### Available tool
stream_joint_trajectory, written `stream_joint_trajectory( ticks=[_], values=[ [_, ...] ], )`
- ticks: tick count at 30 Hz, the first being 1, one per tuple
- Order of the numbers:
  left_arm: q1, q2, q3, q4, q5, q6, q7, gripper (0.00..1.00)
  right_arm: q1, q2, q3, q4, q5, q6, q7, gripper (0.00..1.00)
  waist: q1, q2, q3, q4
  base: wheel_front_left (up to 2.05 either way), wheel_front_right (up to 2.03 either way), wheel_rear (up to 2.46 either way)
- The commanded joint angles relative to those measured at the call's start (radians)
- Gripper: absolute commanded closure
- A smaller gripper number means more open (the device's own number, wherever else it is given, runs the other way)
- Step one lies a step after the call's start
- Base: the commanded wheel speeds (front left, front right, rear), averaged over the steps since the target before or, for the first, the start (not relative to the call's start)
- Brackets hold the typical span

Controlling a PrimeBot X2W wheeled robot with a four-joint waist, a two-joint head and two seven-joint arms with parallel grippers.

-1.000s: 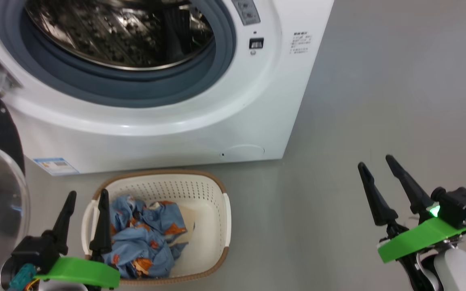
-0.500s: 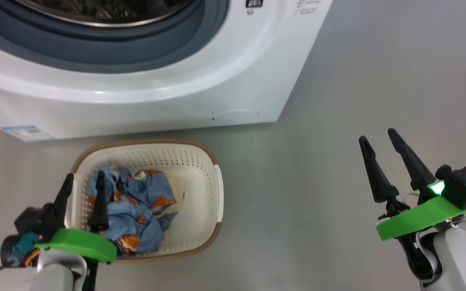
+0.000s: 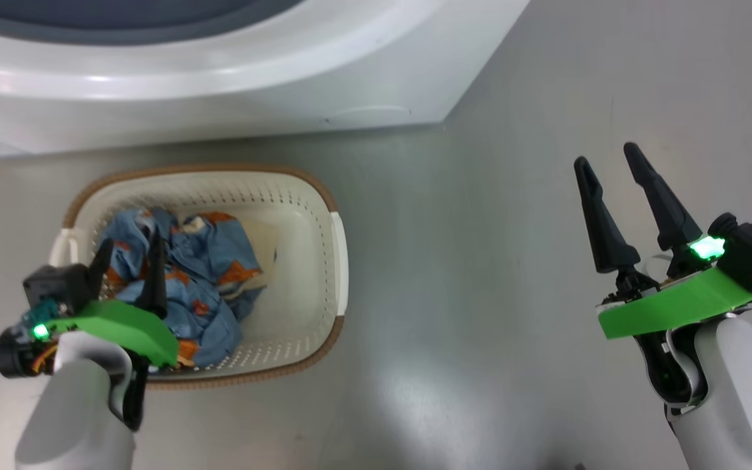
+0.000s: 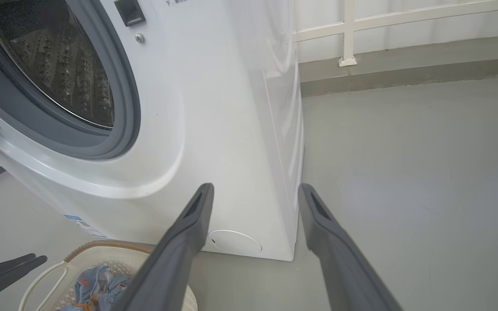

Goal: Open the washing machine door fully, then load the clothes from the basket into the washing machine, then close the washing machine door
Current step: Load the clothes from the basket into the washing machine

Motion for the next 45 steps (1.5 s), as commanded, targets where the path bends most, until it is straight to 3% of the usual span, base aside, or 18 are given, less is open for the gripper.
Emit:
stream_joint_trajectory(
  ticks=[1, 22, 34, 40, 45],
  values=[
    [-0.038, 0.047, 0.012, 0.041, -0.018, -0.003, -0.009, 0.00, -0.005, 0.006, 0.022, -0.030, -0.011, 0.002, -0.007, 0.00, 0.0000, 0.0000, 0.083, -0.024, 0.00, 0.00, 0.00],
    [-0.304, 0.122, -0.085, 0.431, -0.094, -0.003, 0.006, 0.00, -0.061, 0.049, -0.001, -0.066, -0.012, 0.002, -0.007, 0.00, 0.0000, 0.0000, 0.294, -0.097, 0.00, 0.00, 0.00],
    [-0.372, 0.146, -0.130, 0.490, -0.102, -0.002, 0.114, 0.00, -0.087, 0.071, 0.008, -0.076, -0.011, 0.002, -0.007, 0.00, 0.0000, 0.0000, 0.364, -0.131, 0.00, 0.00, 0.00],
    [-0.384, 0.160, -0.141, 0.500, -0.104, 0.015, 0.215, 0.00, -0.094, 0.078, 0.011, -0.077, -0.010, 0.002, -0.007, 0.00, 0.0000, 0.0000, 0.377, -0.145, 0.00, 0.00, 0.00],
    [-0.391, 0.165, -0.146, 0.502, -0.106, 0.029, 0.233, 0.03, -0.098, 0.083, 0.013, -0.074, -0.010, 0.002, -0.007, 0.00, 0.0000, 0.0000, 0.382, -0.150, 0.00, 0.00, 0.00]
  ],
)
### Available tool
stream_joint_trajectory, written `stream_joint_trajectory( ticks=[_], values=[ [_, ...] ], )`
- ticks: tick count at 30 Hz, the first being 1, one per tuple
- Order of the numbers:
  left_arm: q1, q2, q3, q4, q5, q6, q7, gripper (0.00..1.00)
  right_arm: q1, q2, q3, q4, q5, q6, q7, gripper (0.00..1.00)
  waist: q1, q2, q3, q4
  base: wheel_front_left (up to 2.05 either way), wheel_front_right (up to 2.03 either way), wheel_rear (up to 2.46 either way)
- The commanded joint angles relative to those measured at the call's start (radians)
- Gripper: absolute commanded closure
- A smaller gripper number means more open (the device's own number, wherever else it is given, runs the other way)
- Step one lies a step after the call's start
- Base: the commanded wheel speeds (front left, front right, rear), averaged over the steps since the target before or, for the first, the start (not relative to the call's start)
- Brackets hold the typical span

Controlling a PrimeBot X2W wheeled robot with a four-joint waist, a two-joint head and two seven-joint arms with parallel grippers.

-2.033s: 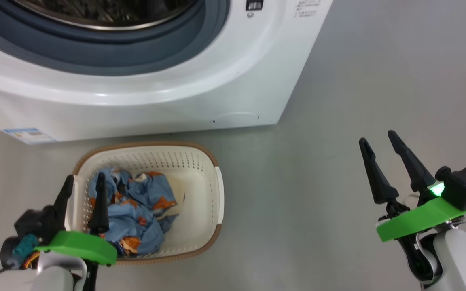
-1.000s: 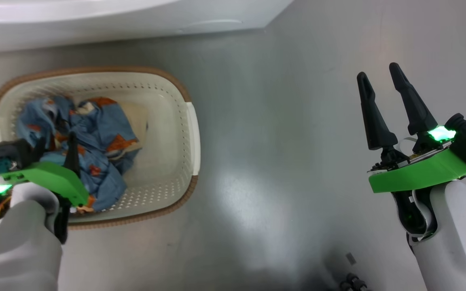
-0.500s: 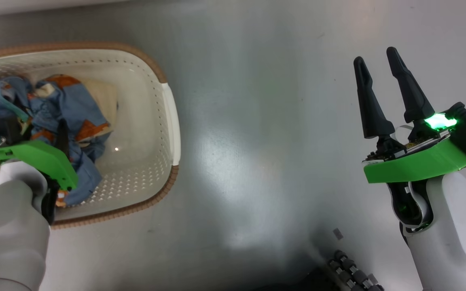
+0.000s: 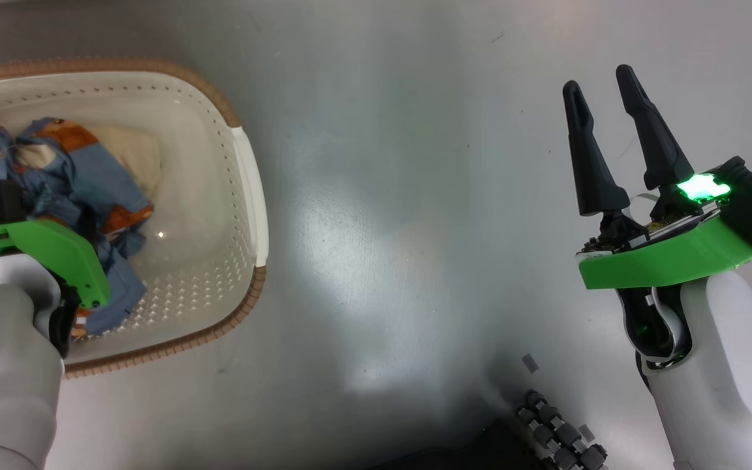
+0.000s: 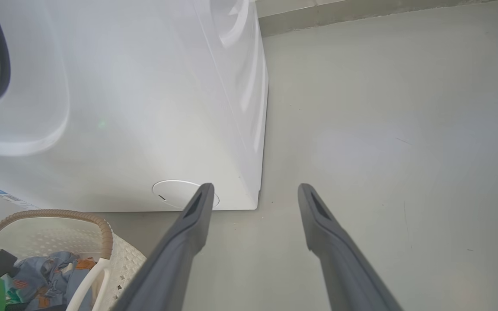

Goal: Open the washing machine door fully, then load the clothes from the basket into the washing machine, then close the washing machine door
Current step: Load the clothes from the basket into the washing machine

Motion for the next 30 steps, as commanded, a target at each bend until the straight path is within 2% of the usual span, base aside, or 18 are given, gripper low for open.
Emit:
stream_joint_trajectory(
  ticks=[1, 2, 3, 17, 30],
  values=[
    [0.016, 0.044, 0.013, 0.003, -0.010, 0.013, 0.003, 0.42, 0.031, 0.001, 0.020, -0.020, -0.005, 0.002, -0.005, 0.00, 0.0000, -0.0001, 0.000, -0.002, 0.00, 0.00, 0.00],
    [0.016, 0.045, 0.012, 0.003, -0.011, 0.016, 0.003, 0.78, 0.030, 0.002, 0.020, -0.019, -0.006, 0.002, -0.005, 0.00, 0.0000, -0.0001, 0.000, -0.002, 0.00, 0.00, 0.00],
    [0.015, 0.045, 0.011, 0.003, -0.012, 0.018, 0.003, 1.00, 0.030, 0.002, 0.020, -0.019, -0.006, 0.002, -0.005, 0.00, 0.0000, -0.0001, -0.001, -0.003, 0.00, 0.00, 0.00],
    [0.033, 0.028, 0.000, 0.005, -0.031, 0.010, -0.036, 1.00, 0.026, 0.000, 0.025, -0.008, -0.008, 0.002, -0.005, 0.00, 0.0000, -0.0001, -0.039, 0.012, 0.00, 0.00, 0.00],
    [0.102, -0.022, -0.036, -0.002, -0.053, -0.020, -0.181, 1.00, 0.051, -0.016, 0.034, 0.014, -0.008, 0.002, -0.005, 0.00, 0.0000, -0.0001, -0.173, 0.048, 0.00, 0.00, 0.00]
  ],
)
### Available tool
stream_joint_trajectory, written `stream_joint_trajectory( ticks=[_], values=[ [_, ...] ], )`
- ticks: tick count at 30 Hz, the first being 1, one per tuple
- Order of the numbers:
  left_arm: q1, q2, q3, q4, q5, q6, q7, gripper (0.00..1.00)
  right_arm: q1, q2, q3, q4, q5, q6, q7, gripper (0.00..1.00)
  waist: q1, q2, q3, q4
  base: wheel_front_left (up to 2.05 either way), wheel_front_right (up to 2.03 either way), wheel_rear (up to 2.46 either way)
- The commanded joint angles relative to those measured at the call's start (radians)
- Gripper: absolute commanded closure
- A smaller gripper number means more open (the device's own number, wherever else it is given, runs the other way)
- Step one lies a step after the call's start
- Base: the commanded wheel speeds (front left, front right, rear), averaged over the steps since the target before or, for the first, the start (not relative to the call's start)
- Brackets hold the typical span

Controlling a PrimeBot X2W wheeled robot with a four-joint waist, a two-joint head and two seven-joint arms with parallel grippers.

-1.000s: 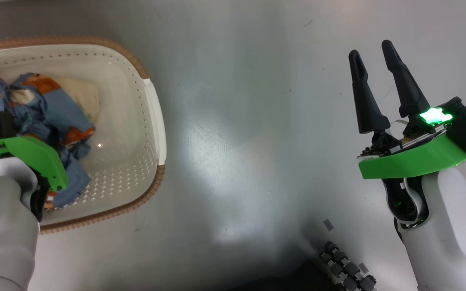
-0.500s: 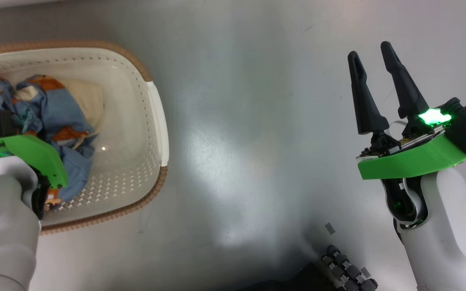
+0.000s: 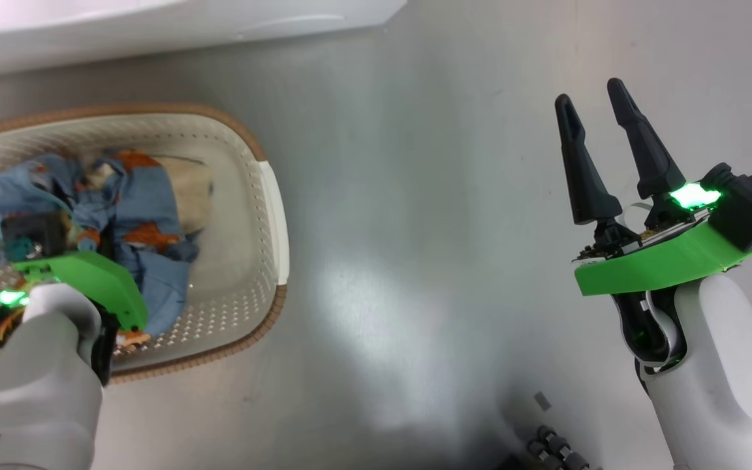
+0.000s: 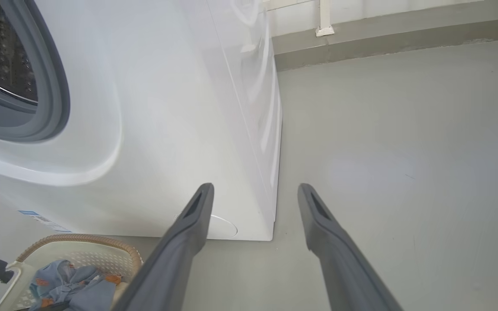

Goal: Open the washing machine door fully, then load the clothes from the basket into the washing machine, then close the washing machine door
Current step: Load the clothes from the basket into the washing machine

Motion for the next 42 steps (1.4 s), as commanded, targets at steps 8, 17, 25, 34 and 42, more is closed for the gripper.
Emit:
stream_joint_trajectory(
  ticks=[8, 17, 25, 34, 42],
  values=[
    [0.118, 0.011, -0.018, -0.059, -0.042, -0.010, -0.057, 1.00, 0.077, -0.027, 0.028, 0.001, -0.006, 0.002, -0.005, 0.00, 0.0000, 0.0000, -0.146, 0.049, 0.00, 0.00, 0.00],
    [0.239, 0.025, -0.044, -0.189, -0.095, -0.010, -0.068, 1.00, 0.129, -0.042, 0.041, 0.032, 0.000, 0.002, -0.005, 0.00, 0.0000, 0.0000, -0.298, 0.074, 0.00, 0.00, 0.00],
    [0.337, 0.037, -0.020, -0.327, -0.093, -0.010, -0.068, 1.00, 0.176, -0.049, 0.040, 0.049, 0.007, 0.002, -0.005, 0.00, 0.0000, 0.0000, -0.392, 0.092, 0.00, 0.00, 0.00],
    [0.437, 0.031, 0.036, -0.487, -0.054, -0.010, -0.068, 1.00, 0.219, -0.055, 0.035, 0.060, 0.012, 0.002, -0.005, 0.00, 0.0000, 0.0000, -0.475, 0.104, 0.00, 0.00, 0.00],
    [0.537, 0.003, 0.090, -0.636, -0.011, -0.009, -0.068, 1.00, 0.261, -0.063, 0.032, 0.070, 0.014, 0.002, -0.005, 0.00, 0.0000, 0.0000, -0.566, 0.107, 0.00, 0.00, 0.00]
  ],
)
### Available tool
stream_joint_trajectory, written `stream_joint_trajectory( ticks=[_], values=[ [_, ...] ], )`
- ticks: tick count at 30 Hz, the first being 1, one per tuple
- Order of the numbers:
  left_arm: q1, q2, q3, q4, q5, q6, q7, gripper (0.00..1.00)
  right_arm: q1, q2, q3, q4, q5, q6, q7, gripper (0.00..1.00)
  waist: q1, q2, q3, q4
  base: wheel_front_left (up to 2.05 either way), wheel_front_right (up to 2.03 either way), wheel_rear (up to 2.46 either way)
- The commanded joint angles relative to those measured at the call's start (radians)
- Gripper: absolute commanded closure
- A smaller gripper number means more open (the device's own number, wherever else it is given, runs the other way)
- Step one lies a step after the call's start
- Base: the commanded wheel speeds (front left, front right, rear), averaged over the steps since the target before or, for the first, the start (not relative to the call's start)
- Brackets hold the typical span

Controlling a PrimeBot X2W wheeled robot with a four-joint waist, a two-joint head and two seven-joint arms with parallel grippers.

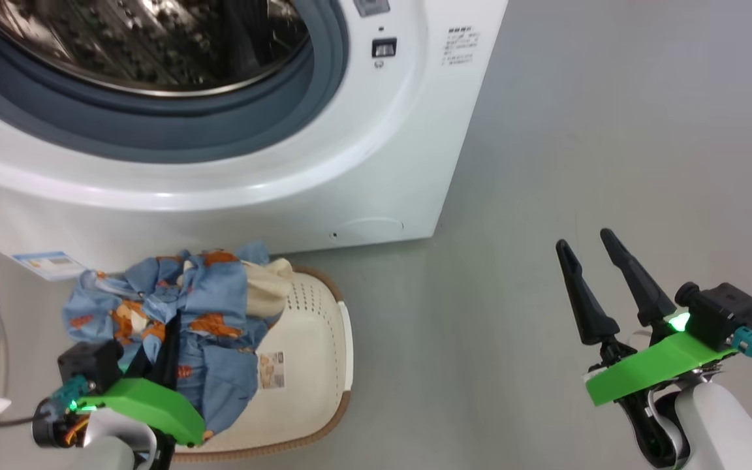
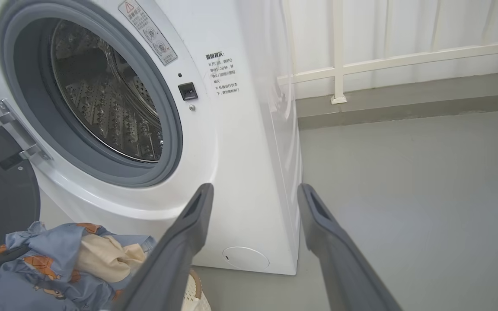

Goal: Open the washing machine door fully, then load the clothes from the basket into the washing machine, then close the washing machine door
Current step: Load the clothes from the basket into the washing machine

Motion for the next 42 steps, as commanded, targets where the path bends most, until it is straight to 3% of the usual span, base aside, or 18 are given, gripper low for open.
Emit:
stream_joint_trajectory(
  ticks=[1, 9, 18, 42],
  values=[
    [0.022, 0.022, 0.046, -0.049, 0.010, -0.002, -0.012, 1.00, 0.021, -0.011, 0.017, -0.020, 0.008, 0.002, -0.005, 0.00, 0.0000, -0.0001, -0.051, 0.002, 0.00, 0.00, 0.00],
    [0.132, -0.016, 0.092, -0.245, 0.058, 0.011, -0.012, 1.00, 0.063, -0.025, 0.010, -0.013, 0.010, 0.002, -0.005, 0.00, 0.0000, -0.0001, -0.136, 0.010, 0.00, 0.00, 0.00],
    [0.225, -0.043, 0.097, -0.375, 0.083, 0.021, -0.012, 1.00, 0.118, -0.042, -0.011, -0.009, 0.012, 0.002, -0.005, 0.00, 0.0000, -0.0001, -0.218, 0.027, 0.00, 0.00, 0.00],
    [0.270, -0.048, 0.082, -0.524, 0.074, 0.055, -0.002, 1.00, 0.138, -0.052, -0.018, -0.024, 0.007, 0.002, -0.005, 0.00, 0.0000, -0.0001, -0.227, 0.042, 0.00, 0.00, 0.00]
  ],
)
